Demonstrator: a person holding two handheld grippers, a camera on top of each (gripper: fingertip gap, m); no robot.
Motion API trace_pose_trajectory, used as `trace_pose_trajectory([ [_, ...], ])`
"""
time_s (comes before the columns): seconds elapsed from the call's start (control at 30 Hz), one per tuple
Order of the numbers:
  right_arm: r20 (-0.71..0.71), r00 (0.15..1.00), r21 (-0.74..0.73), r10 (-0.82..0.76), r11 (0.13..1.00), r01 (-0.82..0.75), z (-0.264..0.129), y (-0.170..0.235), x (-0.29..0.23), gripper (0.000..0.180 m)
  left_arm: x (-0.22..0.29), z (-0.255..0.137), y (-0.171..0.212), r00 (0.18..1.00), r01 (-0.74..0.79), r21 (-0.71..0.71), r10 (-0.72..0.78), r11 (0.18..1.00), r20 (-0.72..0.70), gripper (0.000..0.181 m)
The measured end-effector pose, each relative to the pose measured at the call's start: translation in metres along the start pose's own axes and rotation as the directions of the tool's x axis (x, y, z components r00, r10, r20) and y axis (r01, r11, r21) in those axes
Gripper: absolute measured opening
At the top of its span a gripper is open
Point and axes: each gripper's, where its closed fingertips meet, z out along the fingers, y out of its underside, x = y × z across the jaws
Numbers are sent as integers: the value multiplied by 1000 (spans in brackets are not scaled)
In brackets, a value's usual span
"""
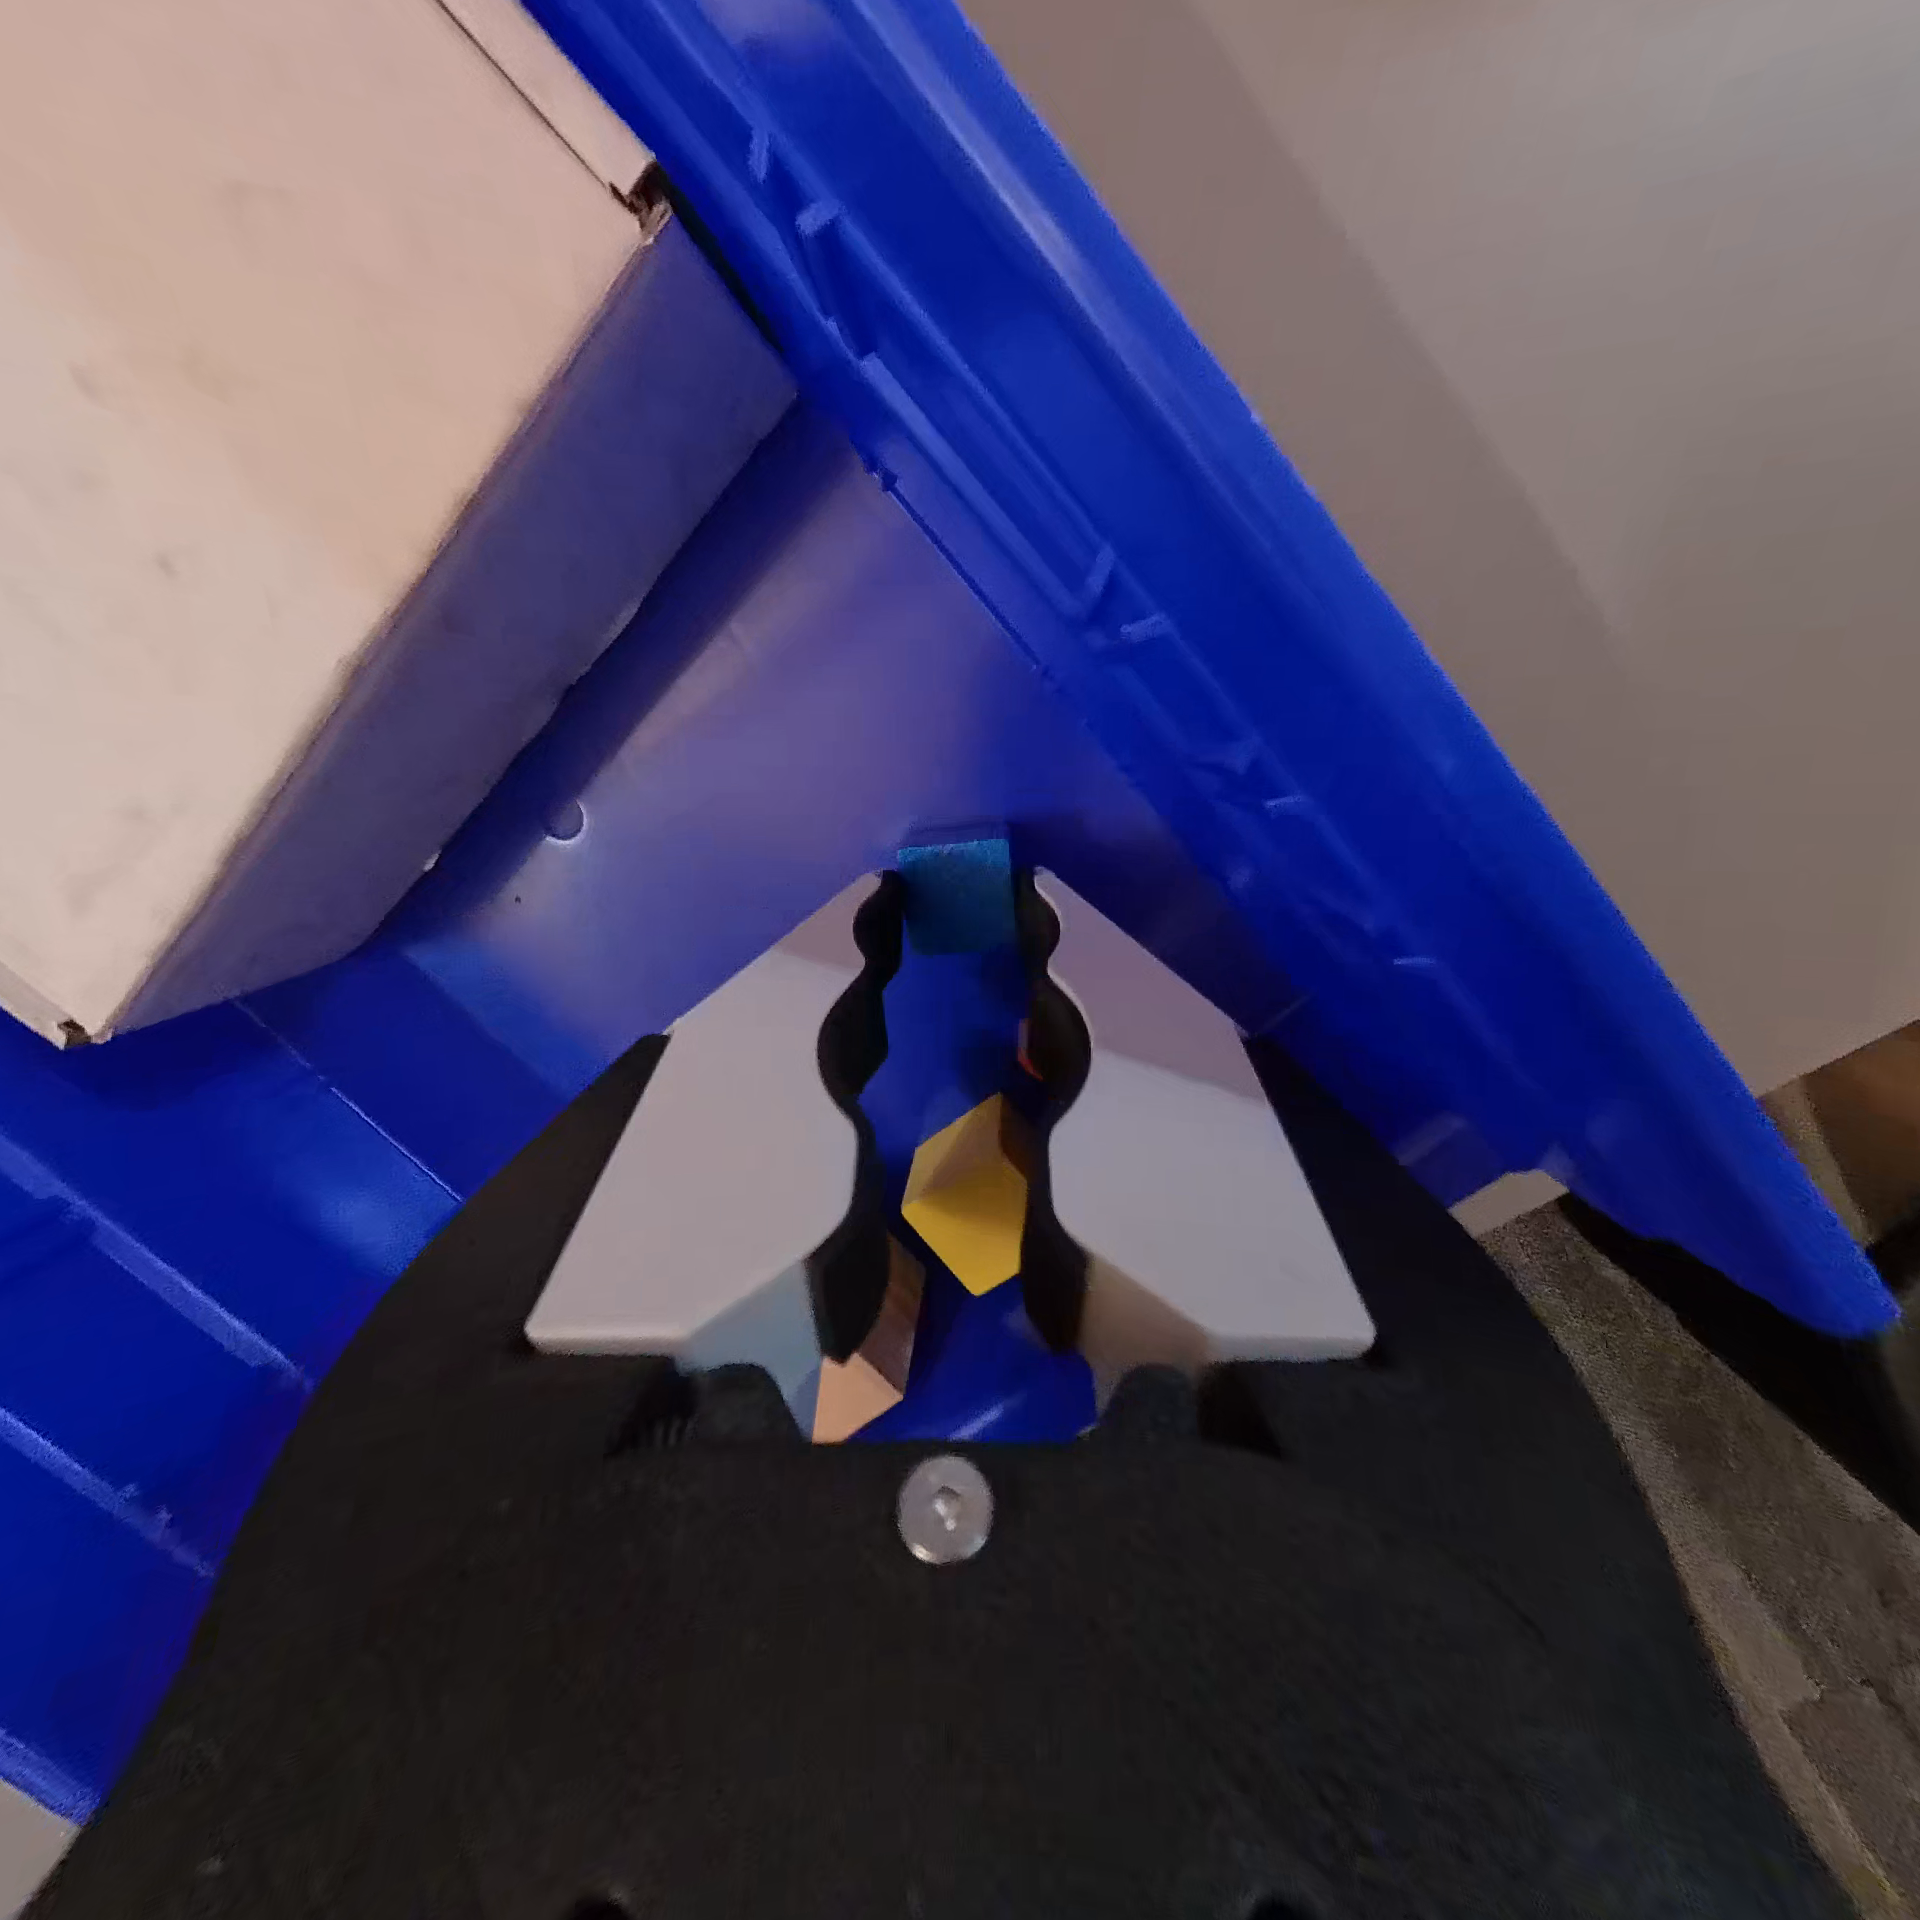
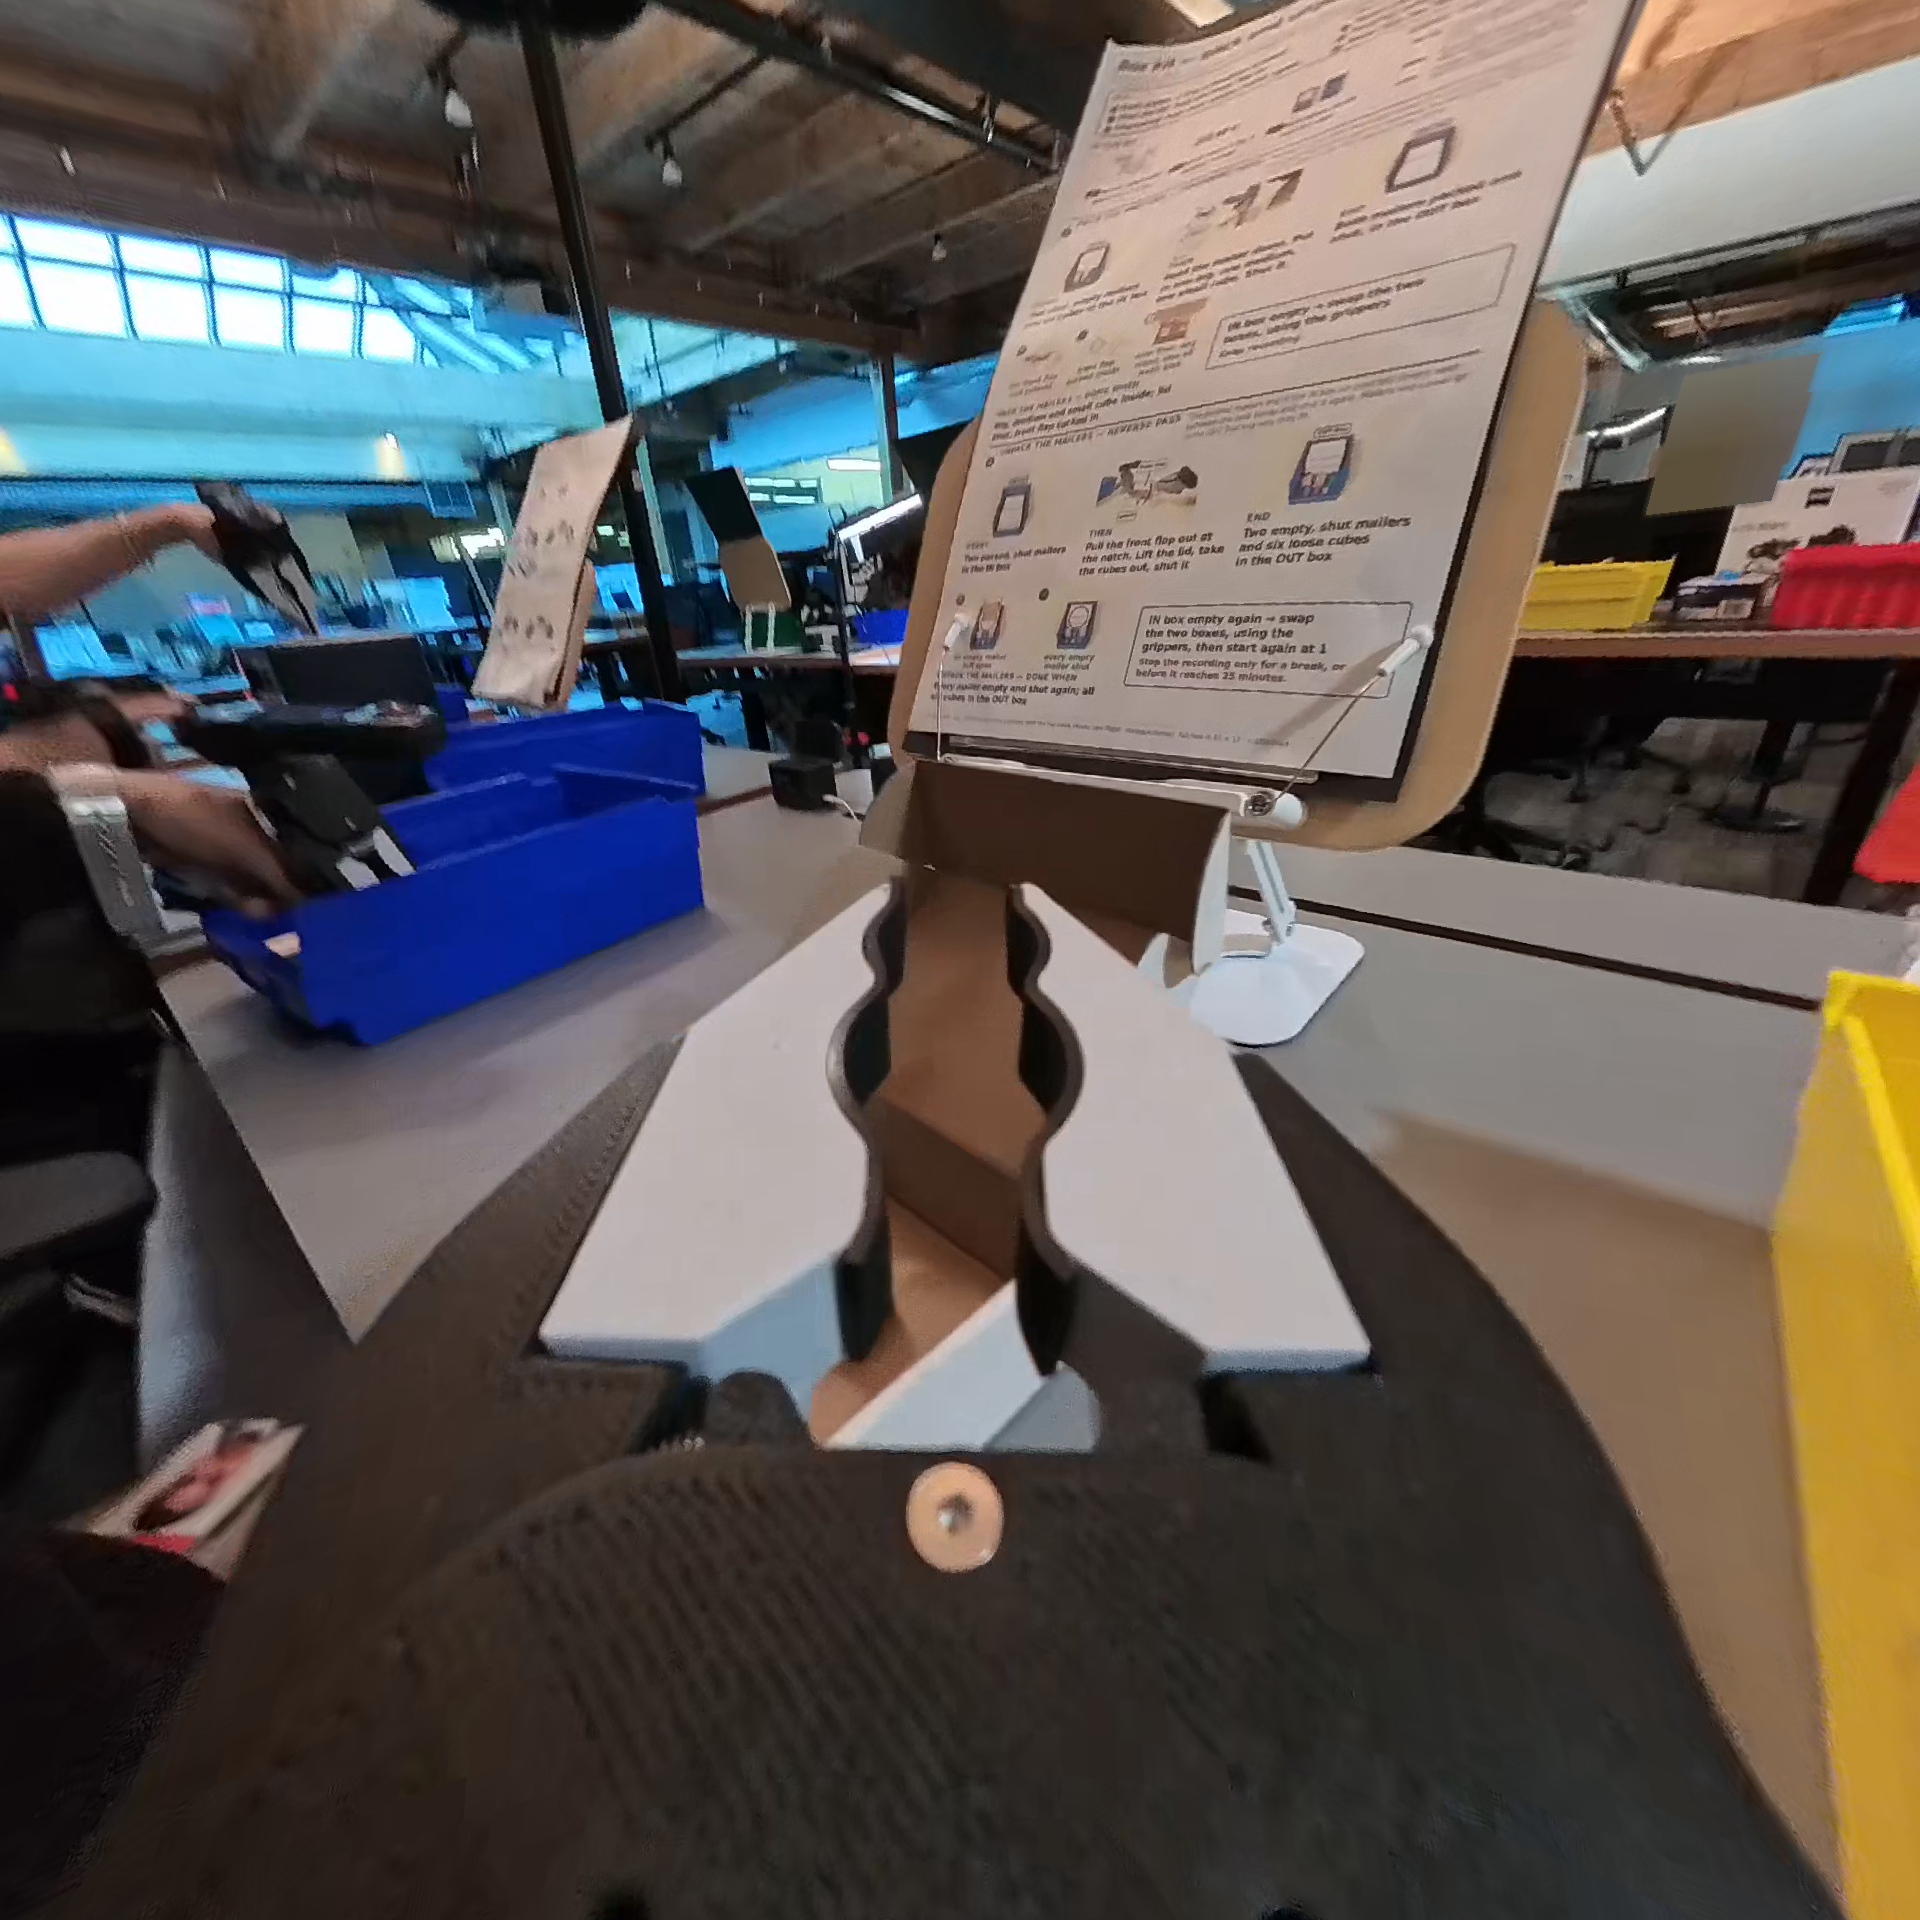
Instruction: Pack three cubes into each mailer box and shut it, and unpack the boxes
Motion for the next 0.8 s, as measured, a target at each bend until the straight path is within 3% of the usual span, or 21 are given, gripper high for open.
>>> trace_pose_trajectory([
  [0.1,12,998,-30,-56,998,56,3,2,2,18,-3,-11,1,999,52,43,-52,998,-13,20],
  [0.2,54,999,-22,-1,1000,3,8,8,2,18,-8,-34,-6,994,112,127,-113,986,1,20],
  [0.33,137,986,-62,91,995,-83,18,35,-6,21,22,-88,-45,999,46,265,-51,963,11,19],
  [0.47,177,981,-152,77,987,-50,18,59,-11,22,104,-135,-109,983,-178,370,179,912,32,19],
  [0.57,173,978,-114,117,989,-99,12,53,-5,21,180,-143,-157,919,-379,401,390,834,56,19],
  [0.67,154,971,-64,185,982,-178,6,43,8,20,265,-129,-202,823,-503,452,568,736,-9,20],
  [0.8,131,953,-23,274,962,-274,-2,38,23,20,349,-75,-244,680,-625,441,727,644,-97,21],
])
